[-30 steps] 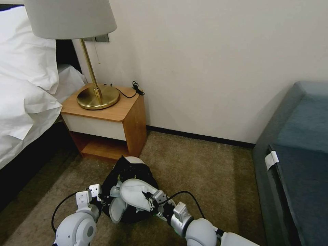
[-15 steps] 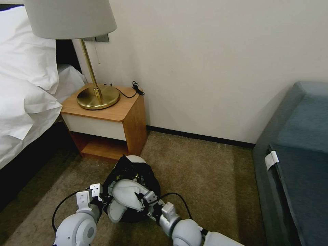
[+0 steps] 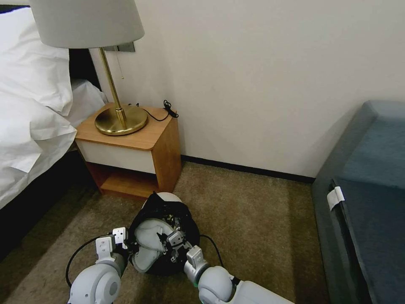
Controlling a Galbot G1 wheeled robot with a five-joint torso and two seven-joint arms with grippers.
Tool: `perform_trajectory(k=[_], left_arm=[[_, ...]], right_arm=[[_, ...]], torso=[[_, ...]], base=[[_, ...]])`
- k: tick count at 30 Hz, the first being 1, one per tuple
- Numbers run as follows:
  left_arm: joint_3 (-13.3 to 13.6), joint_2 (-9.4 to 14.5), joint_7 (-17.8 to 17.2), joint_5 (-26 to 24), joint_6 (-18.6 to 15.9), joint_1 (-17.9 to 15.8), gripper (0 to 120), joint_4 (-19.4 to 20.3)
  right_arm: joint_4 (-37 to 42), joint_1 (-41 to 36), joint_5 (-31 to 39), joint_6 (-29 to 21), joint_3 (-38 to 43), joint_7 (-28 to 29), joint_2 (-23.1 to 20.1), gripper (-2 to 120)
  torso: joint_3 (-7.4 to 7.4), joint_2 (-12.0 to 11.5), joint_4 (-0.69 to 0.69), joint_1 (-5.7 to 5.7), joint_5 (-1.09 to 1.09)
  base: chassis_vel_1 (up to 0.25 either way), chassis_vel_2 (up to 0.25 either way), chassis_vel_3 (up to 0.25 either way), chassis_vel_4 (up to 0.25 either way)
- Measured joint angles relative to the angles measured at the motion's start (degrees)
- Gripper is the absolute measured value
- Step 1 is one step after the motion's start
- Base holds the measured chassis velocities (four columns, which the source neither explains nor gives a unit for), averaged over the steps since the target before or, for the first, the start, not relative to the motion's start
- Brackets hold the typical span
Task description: Pick up the trash bin, then pick up the garbage on the floor and place it into the trash bin.
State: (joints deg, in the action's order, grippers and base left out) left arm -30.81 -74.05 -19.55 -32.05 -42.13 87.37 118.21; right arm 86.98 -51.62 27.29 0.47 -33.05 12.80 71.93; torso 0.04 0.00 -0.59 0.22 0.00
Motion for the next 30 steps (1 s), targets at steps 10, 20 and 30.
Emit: perform_trajectory(k=[10,20,30], left_arm=[[-0.06,-0.13,0.02,0.08,-0.01,-0.19,0,-0.5],[-0.63,0.39,0.09,0.0,-0.01,-0.56,0,-1.42],[-0.92,0.4,0.14,0.02,-0.01,-0.75,0,-2.53]], right_arm=[[1.78,-0.31,0.35,-2.46,0.87,1.36,-0.7,16],[6.38,-0.76,0.37,-4.33,0.77,2.03,-2.27,54],[12.85,-1.67,0.16,-5.18,0.73,1.91,-4.79,85]], torso=[[0.0,0.0,0.0,0.0,0.0],[0.0,0.0,0.0,0.0,0.0],[0.0,0.0,0.0,0.0,0.0]], base=[[0.0,0.0,0.0,0.0],[0.0,0.0,0.0,0.0],[0.0,0.0,0.0,0.0]])
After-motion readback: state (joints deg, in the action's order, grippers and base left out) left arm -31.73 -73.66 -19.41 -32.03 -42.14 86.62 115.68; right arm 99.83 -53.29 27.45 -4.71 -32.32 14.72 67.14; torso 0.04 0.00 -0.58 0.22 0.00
